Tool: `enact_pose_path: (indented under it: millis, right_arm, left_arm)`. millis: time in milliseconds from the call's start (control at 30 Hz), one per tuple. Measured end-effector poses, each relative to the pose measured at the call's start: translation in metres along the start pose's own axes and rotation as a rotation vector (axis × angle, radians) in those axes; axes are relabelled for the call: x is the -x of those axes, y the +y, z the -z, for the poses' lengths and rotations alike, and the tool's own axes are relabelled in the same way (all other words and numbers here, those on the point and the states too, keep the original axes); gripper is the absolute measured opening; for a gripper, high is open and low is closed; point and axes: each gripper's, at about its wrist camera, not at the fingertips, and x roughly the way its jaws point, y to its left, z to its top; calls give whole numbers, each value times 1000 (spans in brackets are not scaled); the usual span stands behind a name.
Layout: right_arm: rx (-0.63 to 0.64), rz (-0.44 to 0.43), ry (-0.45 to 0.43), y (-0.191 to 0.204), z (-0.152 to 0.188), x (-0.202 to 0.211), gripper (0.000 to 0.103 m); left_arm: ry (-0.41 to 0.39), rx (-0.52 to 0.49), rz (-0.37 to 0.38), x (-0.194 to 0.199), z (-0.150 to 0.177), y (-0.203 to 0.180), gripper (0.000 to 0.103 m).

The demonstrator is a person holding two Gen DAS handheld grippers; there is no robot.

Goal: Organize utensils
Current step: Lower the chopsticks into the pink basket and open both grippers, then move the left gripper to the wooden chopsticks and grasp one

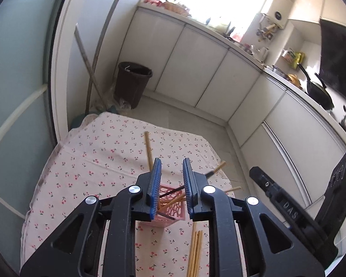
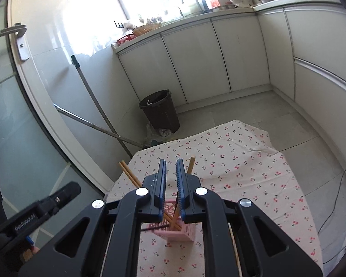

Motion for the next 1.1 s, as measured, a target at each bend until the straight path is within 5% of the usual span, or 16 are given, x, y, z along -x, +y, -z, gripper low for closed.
enact_pose_path:
  millis: [167,267,333,400,1100]
  right_arm:
    - [53,46,-13,-2,17,26,11]
    - [84,72,-5,-6,28,37,14]
    - [94,96,-4,-10,37,43,32]
    - [98,118,7,-17,48,49,39]
    - [24,300,89,-78,109,71,80]
  left_arm:
    - [-13,-95,-38,8,17,-21,26]
    - [-17,-159,-85,10,34,-33,40]
    - [-14,-176,-101,10,47,-37,51]
    - [1,-196,-123,8,60,-38,54]
    - [89,-268,-162,5,128,-41,90]
